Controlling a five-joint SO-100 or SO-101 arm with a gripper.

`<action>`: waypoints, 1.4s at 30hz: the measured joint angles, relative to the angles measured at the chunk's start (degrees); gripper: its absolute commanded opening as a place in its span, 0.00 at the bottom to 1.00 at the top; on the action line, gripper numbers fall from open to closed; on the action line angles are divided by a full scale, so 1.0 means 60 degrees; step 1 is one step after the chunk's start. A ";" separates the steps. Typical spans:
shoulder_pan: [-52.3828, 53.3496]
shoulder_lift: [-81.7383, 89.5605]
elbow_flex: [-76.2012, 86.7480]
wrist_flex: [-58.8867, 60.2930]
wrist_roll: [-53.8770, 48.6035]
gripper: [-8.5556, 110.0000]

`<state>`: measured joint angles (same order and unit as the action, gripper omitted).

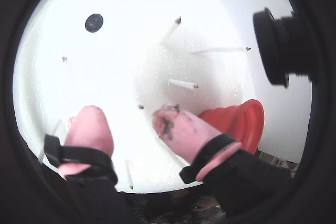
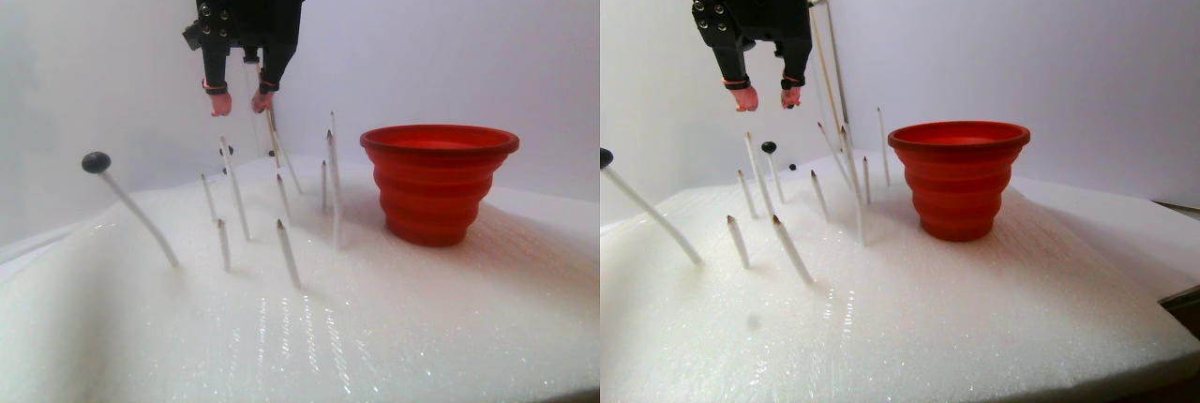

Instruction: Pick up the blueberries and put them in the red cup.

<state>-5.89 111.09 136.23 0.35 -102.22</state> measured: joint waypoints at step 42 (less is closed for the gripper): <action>-0.0527 -0.3179 -0.2109 -0.1318 -0.0146 0.23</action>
<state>-9.05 92.02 123.57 -7.56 -103.10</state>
